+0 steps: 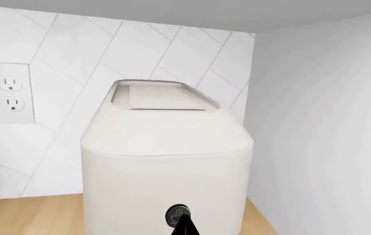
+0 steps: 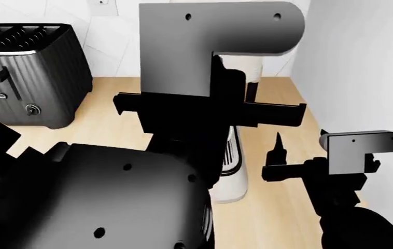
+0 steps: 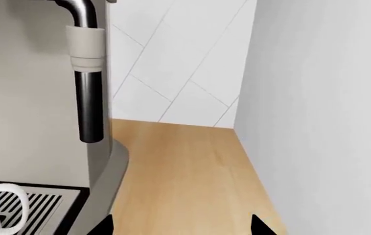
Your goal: Press the button on the coffee machine to serve coffee.
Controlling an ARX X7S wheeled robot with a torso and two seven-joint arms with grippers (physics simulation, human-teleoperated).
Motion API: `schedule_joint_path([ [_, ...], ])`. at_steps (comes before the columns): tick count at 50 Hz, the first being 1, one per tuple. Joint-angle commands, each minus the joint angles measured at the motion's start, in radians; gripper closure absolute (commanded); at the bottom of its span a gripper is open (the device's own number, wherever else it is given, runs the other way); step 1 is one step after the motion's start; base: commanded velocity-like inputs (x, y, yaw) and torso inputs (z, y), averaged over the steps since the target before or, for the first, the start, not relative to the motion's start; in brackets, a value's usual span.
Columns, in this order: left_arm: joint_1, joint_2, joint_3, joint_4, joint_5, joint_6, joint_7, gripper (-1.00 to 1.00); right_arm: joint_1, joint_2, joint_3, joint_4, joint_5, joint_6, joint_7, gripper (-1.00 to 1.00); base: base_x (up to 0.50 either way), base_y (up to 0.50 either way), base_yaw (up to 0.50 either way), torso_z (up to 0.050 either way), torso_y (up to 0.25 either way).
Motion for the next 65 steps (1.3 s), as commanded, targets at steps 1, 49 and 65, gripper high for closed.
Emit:
schedule_joint_path([
  [1, 0.028, -0.003, -0.033, -0.043, -0.057, -0.047, 0.06, 1.0, -0.005, 0.001, 0.0, 0.003, 0.003, -0.005, 0.003, -1.0, 0.0, 0.0, 0.0, 0.0, 0.0],
  [49, 0.144, -0.029, -0.105, -0.147, -0.138, -0.177, 0.125, 1.0, -0.02, -0.001, -0.016, 0.035, 0.001, -0.048, 0.009, -1.0, 0.0, 0.0, 0.0, 0.0, 0.0],
  [65, 0.144, -0.039, -0.129, -0.127, -0.113, -0.189, 0.091, 1.0, -0.022, 0.001, -0.018, 0.036, 0.006, -0.05, 0.013, -1.0, 0.0, 0.0, 0.0, 0.0, 0.0],
])
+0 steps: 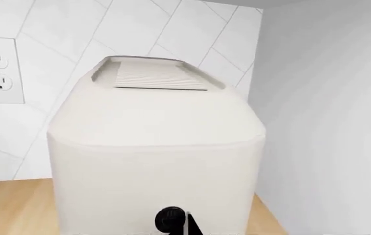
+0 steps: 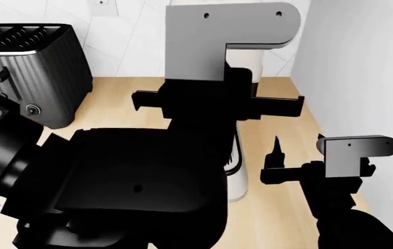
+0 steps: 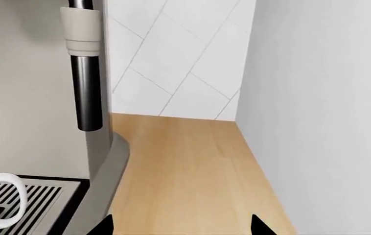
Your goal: Press the button on the coffee machine to serve coffee.
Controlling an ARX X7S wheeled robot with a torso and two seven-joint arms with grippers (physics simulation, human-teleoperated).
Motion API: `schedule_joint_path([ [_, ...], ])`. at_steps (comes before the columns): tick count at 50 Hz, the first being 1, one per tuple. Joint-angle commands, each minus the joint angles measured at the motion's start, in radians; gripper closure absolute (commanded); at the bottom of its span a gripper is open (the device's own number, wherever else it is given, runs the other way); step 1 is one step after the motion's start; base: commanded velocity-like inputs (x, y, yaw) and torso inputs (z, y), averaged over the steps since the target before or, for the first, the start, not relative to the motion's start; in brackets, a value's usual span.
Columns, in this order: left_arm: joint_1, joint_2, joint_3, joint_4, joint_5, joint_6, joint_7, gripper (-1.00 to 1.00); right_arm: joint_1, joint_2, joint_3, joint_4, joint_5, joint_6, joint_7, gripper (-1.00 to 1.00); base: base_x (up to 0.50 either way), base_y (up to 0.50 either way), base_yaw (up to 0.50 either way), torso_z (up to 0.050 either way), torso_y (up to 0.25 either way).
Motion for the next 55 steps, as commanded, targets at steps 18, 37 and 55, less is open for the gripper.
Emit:
schedule_joint_path([
  [18, -0.058, -0.017, 0.057, 0.195, 0.141, 0.105, -0.183, 1.0, -0.006, 0.0, -0.003, 0.001, 0.005, -0.011, 0.009, -1.0, 0.0, 0.0, 0.0, 0.0, 0.0],
  [37, -0.1, -0.166, 0.161, 0.22, 0.142, 0.13, -0.127, 1.0, -0.011, -0.002, -0.011, 0.0, 0.007, -0.018, 0.017, -1.0, 0.0, 0.0, 0.0, 0.0, 0.0],
  [55, -0.113, -0.362, 0.229, 0.245, 0.18, 0.057, -0.105, 1.0, -0.014, 0.004, -0.005, -0.019, 0.017, -0.007, 0.03, -1.0, 0.0, 0.0, 0.0, 0.0, 0.0],
])
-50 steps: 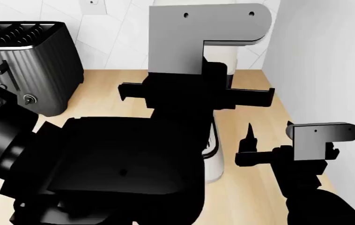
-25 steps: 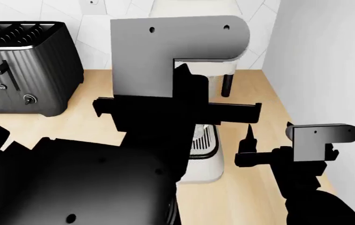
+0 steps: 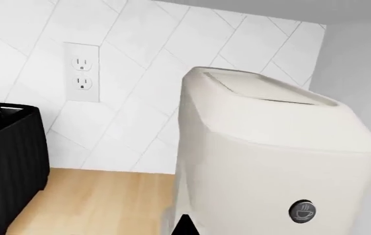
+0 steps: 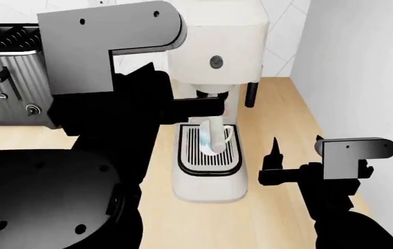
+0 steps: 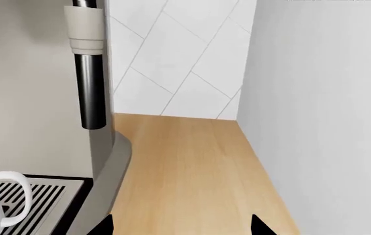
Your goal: Press the button on the coffee machine to serve coffee.
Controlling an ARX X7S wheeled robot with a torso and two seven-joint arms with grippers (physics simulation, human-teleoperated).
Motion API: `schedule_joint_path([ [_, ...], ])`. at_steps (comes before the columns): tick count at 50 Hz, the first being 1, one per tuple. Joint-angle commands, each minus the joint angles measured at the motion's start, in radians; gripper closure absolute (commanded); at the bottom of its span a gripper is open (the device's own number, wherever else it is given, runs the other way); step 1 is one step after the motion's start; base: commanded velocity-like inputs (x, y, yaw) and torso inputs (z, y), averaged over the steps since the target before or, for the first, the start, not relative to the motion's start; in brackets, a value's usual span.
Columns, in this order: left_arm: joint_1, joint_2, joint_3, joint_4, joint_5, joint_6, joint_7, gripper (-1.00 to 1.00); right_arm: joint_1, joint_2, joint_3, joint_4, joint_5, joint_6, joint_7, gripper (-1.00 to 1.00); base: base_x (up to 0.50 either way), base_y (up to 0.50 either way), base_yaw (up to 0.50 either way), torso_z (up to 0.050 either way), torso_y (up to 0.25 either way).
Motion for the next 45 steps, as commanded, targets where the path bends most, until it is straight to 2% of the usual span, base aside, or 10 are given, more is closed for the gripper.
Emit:
schedule_joint_path([
  [1, -0.02, -0.136, 0.054, 0.013, 0.019, -0.048, 0.029, 1.0, -0.006, 0.006, 0.01, -0.022, 0.01, 0.01, 0.011, -1.0, 0.0, 0.0, 0.0, 0.0, 0.0],
  [7, 0.003, -0.217, 0.086, -0.013, 0.021, -0.074, 0.089, 1.0, -0.02, 0.008, 0.017, -0.044, 0.011, 0.019, 0.027, -1.0, 0.0, 0.0, 0.0, 0.0, 0.0],
  [8, 0.013, -0.22, 0.087, -0.017, 0.017, -0.075, 0.099, -1.0, -0.019, 0.005, 0.014, -0.04, 0.011, 0.015, 0.025, -1.0, 0.0, 0.0, 0.0, 0.0, 0.0],
  [14, 0.045, -0.252, 0.101, -0.038, 0.041, -0.086, 0.109, -1.0, -0.01, 0.005, 0.008, -0.038, 0.013, 0.02, 0.027, -1.0, 0.0, 0.0, 0.0, 0.0, 0.0],
  [17, 0.076, -0.268, 0.11, -0.043, 0.066, -0.09, 0.178, -1.0, -0.014, 0.006, 0.008, -0.04, 0.012, 0.018, 0.028, -1.0, 0.0, 0.0, 0.0, 0.0, 0.0],
  [22, 0.095, -0.289, 0.156, -0.068, 0.151, -0.134, 0.158, -1.0, -0.019, 0.008, 0.009, -0.04, 0.013, 0.015, 0.03, -1.0, 0.0, 0.0, 0.0, 0.0, 0.0],
  [24, 0.097, -0.301, 0.172, -0.064, 0.095, -0.161, 0.266, -1.0, -0.02, 0.009, 0.01, -0.044, 0.015, 0.019, 0.032, -1.0, 0.0, 0.0, 0.0, 0.0, 0.0],
  [31, 0.213, -0.335, 0.19, -0.131, 0.209, -0.128, 0.418, -1.0, -0.021, 0.014, 0.017, -0.067, 0.023, 0.033, 0.042, -1.0, 0.0, 0.0, 0.0, 0.0, 0.0],
  [35, 0.295, -0.357, 0.194, -0.201, 0.308, -0.092, 0.405, -1.0, -0.022, 0.018, 0.019, -0.073, 0.023, 0.037, 0.047, -1.0, 0.0, 0.0, 0.0, 0.0, 0.0],
  [45, 0.441, -0.36, 0.202, -0.331, 0.334, -0.061, 0.401, -1.0, -0.035, 0.018, 0.015, -0.061, 0.021, 0.017, 0.043, -1.0, 0.0, 0.0, 0.0, 0.0, 0.0],
])
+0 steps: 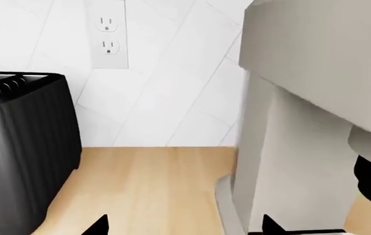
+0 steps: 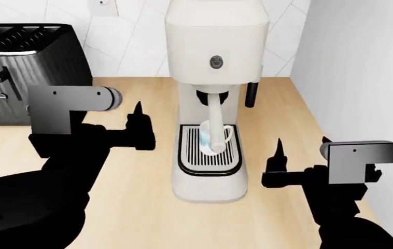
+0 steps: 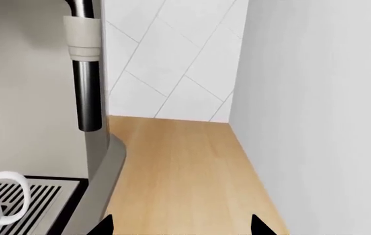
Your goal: Press the button on the coffee machine to serve coffee.
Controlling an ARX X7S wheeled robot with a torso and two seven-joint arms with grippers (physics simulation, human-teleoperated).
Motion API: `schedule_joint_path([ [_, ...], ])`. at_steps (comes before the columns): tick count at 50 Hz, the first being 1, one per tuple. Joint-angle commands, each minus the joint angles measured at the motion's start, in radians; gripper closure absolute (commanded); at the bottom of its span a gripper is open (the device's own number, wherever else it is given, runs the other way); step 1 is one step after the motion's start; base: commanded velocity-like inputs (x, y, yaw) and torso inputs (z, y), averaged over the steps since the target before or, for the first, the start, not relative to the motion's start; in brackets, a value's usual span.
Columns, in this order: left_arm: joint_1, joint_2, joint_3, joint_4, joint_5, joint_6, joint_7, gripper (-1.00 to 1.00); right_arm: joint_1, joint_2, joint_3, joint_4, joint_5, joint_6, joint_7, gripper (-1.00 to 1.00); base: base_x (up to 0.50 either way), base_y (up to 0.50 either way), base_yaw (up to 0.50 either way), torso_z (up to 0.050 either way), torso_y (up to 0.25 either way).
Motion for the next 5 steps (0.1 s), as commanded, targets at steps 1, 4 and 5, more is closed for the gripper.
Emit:
schedule_joint_path([
  [1, 0.146, -0.023, 0.017, -0.115, 0.082, 0.026, 0.033, -1.0, -0.01, 0.002, -0.002, 0.002, 0.0, -0.01, 0.001, -1.0, 0.0, 0.0, 0.0, 0.0, 0.0],
  [4, 0.176, -0.026, 0.012, -0.129, 0.101, 0.039, 0.03, -1.0, -0.013, 0.002, -0.002, 0.004, 0.001, -0.014, 0.001, -1.0, 0.0, 0.0, 0.0, 0.0, 0.0],
  [5, 0.189, -0.022, 0.013, -0.137, 0.117, 0.041, 0.024, -1.0, -0.015, 0.002, -0.001, 0.003, 0.002, -0.017, -0.001, -1.0, 0.0, 0.0, 0.0, 0.0, 0.0],
])
